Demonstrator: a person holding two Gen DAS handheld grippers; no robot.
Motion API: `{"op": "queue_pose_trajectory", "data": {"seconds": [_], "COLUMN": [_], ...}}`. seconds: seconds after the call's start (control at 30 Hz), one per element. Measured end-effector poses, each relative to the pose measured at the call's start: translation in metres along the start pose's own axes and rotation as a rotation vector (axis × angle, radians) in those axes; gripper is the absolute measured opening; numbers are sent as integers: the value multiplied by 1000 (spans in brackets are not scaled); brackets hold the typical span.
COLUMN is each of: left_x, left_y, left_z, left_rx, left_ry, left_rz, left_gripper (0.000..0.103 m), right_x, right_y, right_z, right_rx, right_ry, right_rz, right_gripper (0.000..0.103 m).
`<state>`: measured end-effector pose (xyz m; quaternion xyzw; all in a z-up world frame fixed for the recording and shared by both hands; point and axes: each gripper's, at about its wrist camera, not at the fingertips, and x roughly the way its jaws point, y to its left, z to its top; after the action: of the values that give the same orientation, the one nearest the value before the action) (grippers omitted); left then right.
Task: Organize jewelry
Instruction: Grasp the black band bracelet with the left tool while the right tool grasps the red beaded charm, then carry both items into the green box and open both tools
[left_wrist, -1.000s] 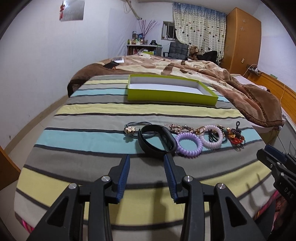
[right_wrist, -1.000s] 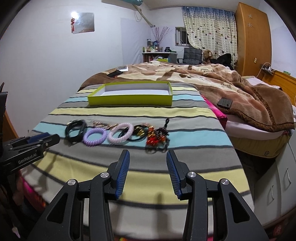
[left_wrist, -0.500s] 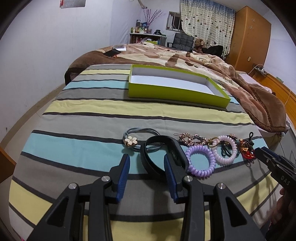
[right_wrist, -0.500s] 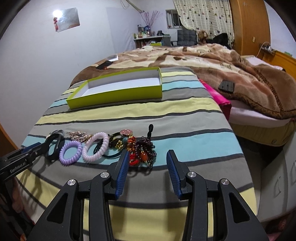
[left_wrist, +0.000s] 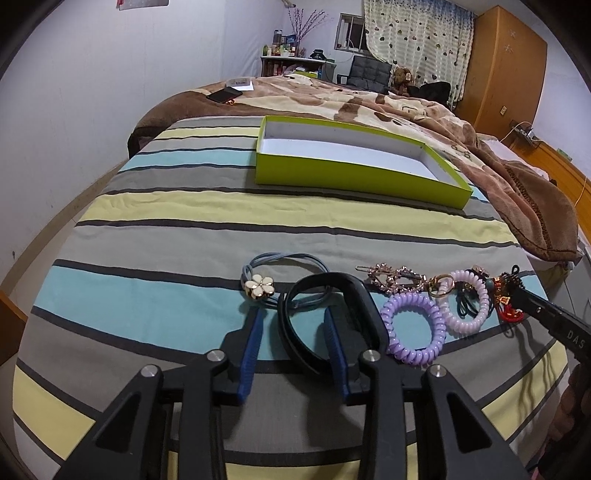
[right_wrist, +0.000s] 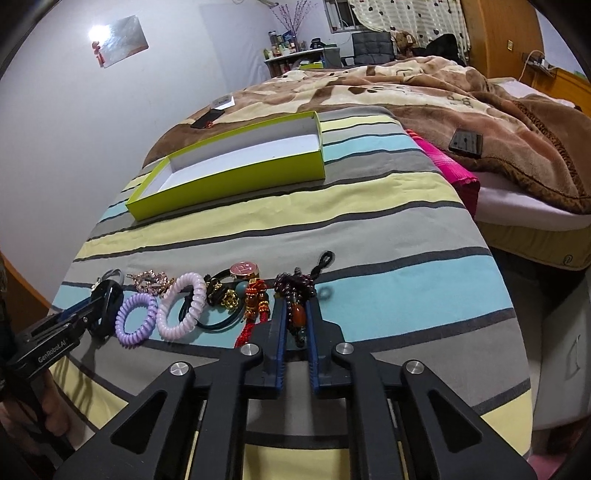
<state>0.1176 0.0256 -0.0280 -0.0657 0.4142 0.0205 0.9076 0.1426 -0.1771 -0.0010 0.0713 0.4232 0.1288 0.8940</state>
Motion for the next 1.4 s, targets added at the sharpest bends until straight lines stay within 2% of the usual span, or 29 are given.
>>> {"op": "queue_pose_trajectory", "data": {"seconds": [0.2, 0.3, 0.77, 1.0, 1.13, 1.4], "left_x": [-2, -5, -30, -28, -19, 22], "left_y": [1, 2, 0, -8, -15, -29], "left_z": [0, 0, 8, 40, 67, 125], "left_rx": [17, 14, 36, 82, 113, 154], "left_ry": [-5, -10, -61, -93, -116, -115], "left_rz": [10, -9, -70, -76, -73, -87], "left_gripper": [12, 9, 8, 8, 8, 8], "right_x": [-9, -15, -37, -31, -19, 23], "right_y": [-5, -6, 9, 27, 39, 52], "right_z": [-2, -3, 8, 34, 61, 114], "right_rx": [16, 24, -19, -84, -130, -177], "right_ry": [-22, -32, -91, -114, -132, -141], "right_rz": [12, 21, 64, 90, 98, 76], "right_gripper": [8, 8, 8, 8, 8, 8]}}
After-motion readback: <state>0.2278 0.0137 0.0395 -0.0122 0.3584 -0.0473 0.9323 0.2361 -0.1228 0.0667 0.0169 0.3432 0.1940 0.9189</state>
